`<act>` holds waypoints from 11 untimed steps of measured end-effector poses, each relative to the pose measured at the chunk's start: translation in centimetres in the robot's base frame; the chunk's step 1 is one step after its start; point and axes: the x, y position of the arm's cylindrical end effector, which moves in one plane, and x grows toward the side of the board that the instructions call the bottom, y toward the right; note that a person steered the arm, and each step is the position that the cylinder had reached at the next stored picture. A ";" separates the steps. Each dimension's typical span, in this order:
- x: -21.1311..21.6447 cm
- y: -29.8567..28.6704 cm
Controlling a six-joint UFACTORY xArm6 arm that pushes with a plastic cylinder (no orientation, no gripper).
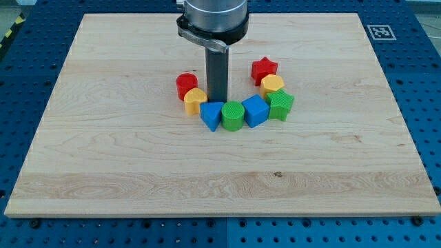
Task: Move the arm towards the left
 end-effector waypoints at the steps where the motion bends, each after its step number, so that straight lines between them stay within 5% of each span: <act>1: 1.7 -0.6; 4: 0.0 -4.9; 7: 5.3 -7.7; 11: 5.3 -11.7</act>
